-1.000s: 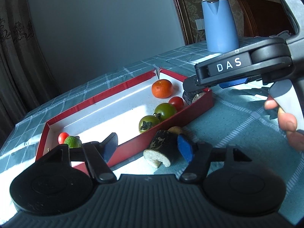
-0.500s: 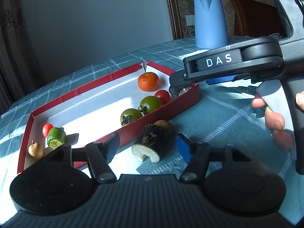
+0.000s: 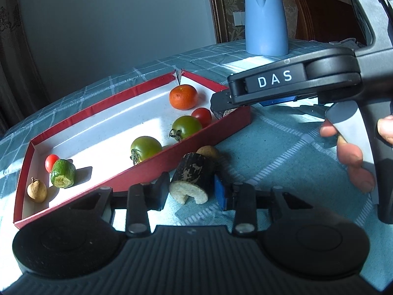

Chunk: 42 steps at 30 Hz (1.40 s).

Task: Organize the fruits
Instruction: 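Move both tools toward the dark eggplant slice and the brown kiwi, then grasp the dark eggplant slice with the left tool while the right tool grasps the brown kiwi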

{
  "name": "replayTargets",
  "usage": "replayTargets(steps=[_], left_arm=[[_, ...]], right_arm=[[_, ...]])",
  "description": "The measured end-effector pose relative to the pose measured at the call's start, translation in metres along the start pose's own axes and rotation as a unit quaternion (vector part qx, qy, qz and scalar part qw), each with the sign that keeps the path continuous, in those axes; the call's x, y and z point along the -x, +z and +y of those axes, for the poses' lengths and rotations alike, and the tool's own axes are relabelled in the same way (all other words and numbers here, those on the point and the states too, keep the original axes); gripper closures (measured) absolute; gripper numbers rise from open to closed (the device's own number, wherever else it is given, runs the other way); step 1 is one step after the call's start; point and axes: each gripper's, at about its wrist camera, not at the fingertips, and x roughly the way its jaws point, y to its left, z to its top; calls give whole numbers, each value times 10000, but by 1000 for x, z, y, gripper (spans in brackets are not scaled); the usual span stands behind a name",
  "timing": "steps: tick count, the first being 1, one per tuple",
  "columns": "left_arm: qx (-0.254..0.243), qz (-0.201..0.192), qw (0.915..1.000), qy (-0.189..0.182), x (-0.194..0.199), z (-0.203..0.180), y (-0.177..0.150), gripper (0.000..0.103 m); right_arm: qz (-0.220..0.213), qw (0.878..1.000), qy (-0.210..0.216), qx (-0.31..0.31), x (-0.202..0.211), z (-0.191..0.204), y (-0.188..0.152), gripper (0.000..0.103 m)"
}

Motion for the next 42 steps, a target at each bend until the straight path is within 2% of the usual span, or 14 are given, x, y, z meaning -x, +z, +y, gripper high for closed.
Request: replayTargets(steps=[6,11,13,16,22,26,28,31,38,39,42], left_arm=[[181,23,9991,393,12,14,-12,66],[401,29,9945,971,22,31,-24,65],[520,71,9913,1209,23,38,-27,65],[819,145,9888,1241,21,49,-27,62],[639,129,9877,1420,21,41,-27,60],[701,138,9877,1393,21,44,-27,59],[719,143,9875,1393,21,44,-27,58],[725,150,9870,1424,21,44,-27,56],[768,157,9868,1420,21,46,-28,54],[767,157,9867,1423,21,46,-28,53],[772,163,9862,1457,21,46,-28,50]], right_arm=[[212,9994,181,204,-2,6,-3,27],[279,9955,165,886,-1,27,-14,25],[278,9941,291,1003,3,31,-18,25],[198,9908,344,1294,8,40,-25,25],[516,9840,425,1652,-2,55,-31,26],[838,9781,208,1893,-15,65,-36,26],[812,9768,182,1972,-16,69,-37,27],[821,9752,152,2049,-19,74,-38,30],[766,9739,242,2121,-18,83,-40,56],[765,9745,256,2094,-17,83,-40,63],[750,9750,276,2076,-17,83,-39,71]])
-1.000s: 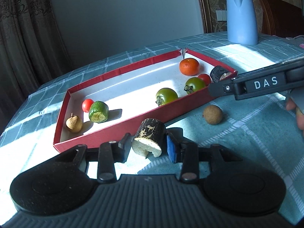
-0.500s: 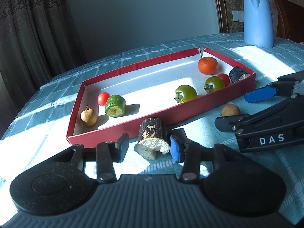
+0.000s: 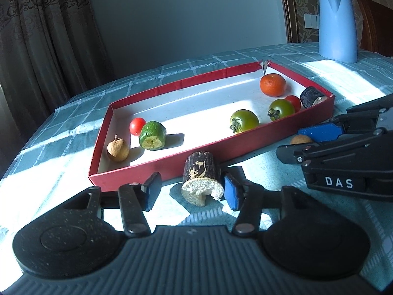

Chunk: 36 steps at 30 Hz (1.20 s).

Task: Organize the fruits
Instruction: 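Grasp the dark eggplant slice with the left tool while the right tool grasps the brown kiwi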

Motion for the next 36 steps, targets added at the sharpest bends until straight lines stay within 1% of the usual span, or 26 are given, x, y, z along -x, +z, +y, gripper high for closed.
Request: replayTargets(steps=[2,4,13,23,27,31,33,34,36], left_arm=[[8,4,10000,24,0,1,0,49],[11,6,10000,26,0,1,0,48],[8,14,9999,110,-1,0,0,44],[24,25,9999,145,-1,0,1,41],[25,25,9999,150,-1,0,1,41],[1,9,9999,169,-1,-1,1,41],[-24,-11,9998,173,0,-2,1,42],[-40,-17,9999,147,0,-2,1,44],[-73,-41,9999,62,2,-3,0,53]], right_arm=[[-7,10000,-15,35,0,1,0,72],[-22,10000,5,93,1,3,-1,76],[-30,9995,-111,292,1,10,-1,76],[-22,9999,-17,143,1,5,-1,77],[-20,10000,74,16,1,1,-1,77],[-45,9999,98,15,2,1,-1,78],[-46,9999,104,2,3,1,-1,78],[-57,9999,102,-4,3,1,-1,78],[-98,9999,81,-34,5,0,-1,78]])
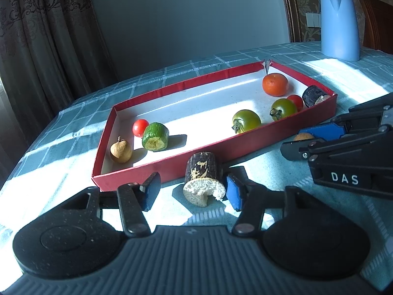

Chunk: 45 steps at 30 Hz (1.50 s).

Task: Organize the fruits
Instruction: 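Grasp the dark eggplant slice with the left tool while the right tool grasps the brown kiwi, then lower the eggplant slice and kiwi into the box and open both tools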

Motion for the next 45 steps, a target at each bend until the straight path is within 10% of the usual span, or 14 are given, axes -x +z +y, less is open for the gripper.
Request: replayTargets(steps=[4,25,45], left_arm=[[-169,-44,9998,-75,3,-7,-1,71],[0,-530,9985,-137,24,7,33,71],[650,-84,9978,19,-73,25,81,71]], right_arm=[[-196,9998,-42,-95,8,-3,-1,78],[-922,9955,-170,-126,24,-7,14,78],[-192,9977,-380,-519,-74,-41,73,78]])
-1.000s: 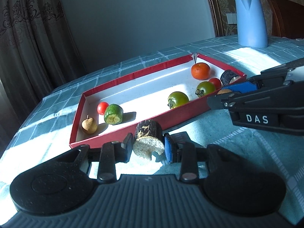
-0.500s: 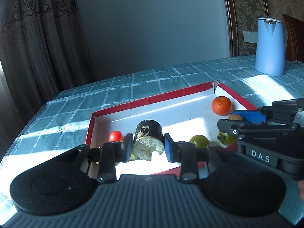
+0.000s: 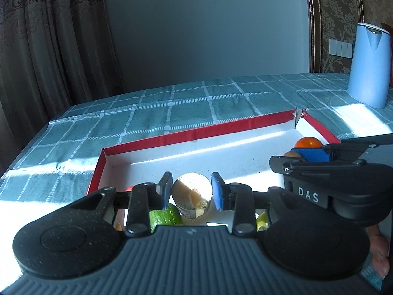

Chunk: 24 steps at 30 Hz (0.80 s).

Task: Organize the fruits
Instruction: 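Lower the eggplant slice and kiwi into the box and open both tools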

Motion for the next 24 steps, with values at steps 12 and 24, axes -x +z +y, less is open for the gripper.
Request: replayTargets(steps=[12,24], left_arm=[[140,459,9988,81,-30,0,0,69],[183,503,9984,169,-33,3,-4,41]], right_arm=[[262,9996,-24,-54,-22,-1,5,78],[294,9995,7,-147,-21,-2,3,78]])
